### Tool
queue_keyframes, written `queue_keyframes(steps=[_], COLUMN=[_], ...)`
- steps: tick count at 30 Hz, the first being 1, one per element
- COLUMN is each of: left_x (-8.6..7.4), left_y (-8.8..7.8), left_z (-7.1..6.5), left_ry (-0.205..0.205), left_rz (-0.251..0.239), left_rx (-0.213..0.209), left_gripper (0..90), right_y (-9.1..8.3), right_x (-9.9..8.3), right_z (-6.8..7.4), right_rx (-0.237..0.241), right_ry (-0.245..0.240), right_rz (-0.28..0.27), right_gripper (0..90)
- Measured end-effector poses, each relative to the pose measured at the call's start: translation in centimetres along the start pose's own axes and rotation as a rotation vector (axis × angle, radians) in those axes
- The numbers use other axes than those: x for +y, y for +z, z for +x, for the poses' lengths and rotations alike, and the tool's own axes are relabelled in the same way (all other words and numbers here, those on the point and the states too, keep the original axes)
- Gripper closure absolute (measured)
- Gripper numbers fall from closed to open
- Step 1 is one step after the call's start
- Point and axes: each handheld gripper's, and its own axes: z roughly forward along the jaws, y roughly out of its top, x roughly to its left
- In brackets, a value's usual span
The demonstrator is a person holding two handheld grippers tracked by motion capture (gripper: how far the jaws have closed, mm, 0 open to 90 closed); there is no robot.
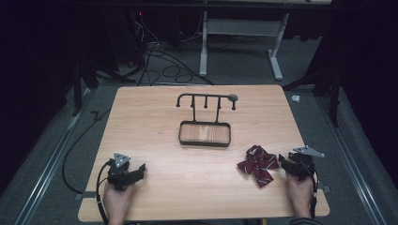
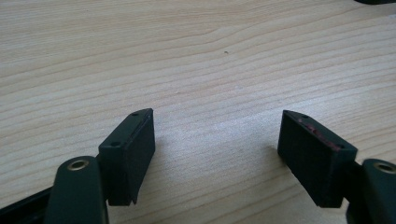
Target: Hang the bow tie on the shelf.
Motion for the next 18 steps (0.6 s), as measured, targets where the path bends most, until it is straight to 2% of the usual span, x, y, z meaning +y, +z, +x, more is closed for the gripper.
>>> queue_keyframes(steps=[18], left_x=[-0.02], left_y=[0.00], left_z=[0.06], left_ry=[-0.004], left_rz=[-0.004], left_rx=[-0.005], left_gripper=[27.7], right_y=[0.02], right_x=[0.00], right_z=[0.12], right_rx=[-0.004], right_ry=[0.006], right_rz=[0.000], right_gripper=[55.2])
